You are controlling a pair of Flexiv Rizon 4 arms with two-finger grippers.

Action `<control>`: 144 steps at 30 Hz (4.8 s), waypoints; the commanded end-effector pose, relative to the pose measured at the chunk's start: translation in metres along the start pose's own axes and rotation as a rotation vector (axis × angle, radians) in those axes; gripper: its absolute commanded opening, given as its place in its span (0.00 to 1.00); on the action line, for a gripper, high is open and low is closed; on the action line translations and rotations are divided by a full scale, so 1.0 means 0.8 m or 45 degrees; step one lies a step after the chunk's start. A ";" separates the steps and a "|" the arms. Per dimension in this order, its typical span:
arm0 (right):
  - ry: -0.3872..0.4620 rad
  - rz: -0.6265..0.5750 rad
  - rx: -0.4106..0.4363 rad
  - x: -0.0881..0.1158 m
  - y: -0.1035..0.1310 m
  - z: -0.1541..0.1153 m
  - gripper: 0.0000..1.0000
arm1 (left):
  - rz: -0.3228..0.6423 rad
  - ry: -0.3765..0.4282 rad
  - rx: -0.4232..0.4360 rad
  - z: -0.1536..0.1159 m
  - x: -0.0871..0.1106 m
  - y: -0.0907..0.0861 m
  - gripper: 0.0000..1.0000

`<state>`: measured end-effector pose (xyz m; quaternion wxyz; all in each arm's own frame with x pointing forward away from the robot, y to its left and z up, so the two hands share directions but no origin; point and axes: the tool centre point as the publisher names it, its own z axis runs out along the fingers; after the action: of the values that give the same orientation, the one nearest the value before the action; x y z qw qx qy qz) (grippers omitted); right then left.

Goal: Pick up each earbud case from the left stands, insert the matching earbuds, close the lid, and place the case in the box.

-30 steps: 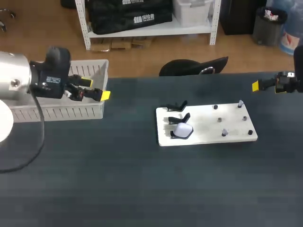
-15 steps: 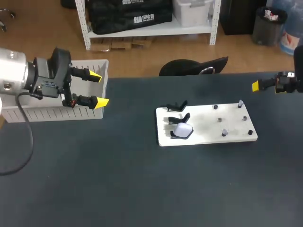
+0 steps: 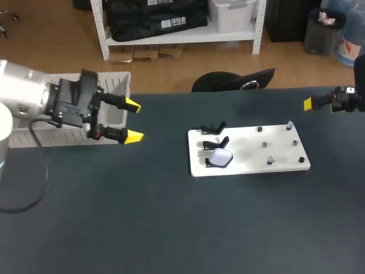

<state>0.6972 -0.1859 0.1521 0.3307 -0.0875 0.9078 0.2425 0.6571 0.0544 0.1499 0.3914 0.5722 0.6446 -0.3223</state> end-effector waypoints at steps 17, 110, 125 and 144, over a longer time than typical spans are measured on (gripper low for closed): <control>0.000 -0.001 -0.002 0.000 -0.001 0.002 1.00 | 0.041 0.041 0.083 0.158 0.009 -0.016 1.00; 0.000 -0.001 -0.002 0.000 -0.001 0.002 1.00 | -0.055 -0.052 0.201 0.277 0.040 -0.031 0.49; 0.000 -0.001 -0.002 0.000 -0.001 0.002 1.00 | -0.062 -0.061 0.217 0.278 0.043 -0.033 0.34; 0.000 -0.001 -0.002 0.000 -0.001 0.002 1.00 | -0.055 -0.072 0.213 0.274 0.041 -0.028 0.00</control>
<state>0.6972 -0.1858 0.1521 0.3307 -0.0875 0.9078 0.2425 0.6612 -0.1234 0.0152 0.3508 0.5795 0.6181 -0.3988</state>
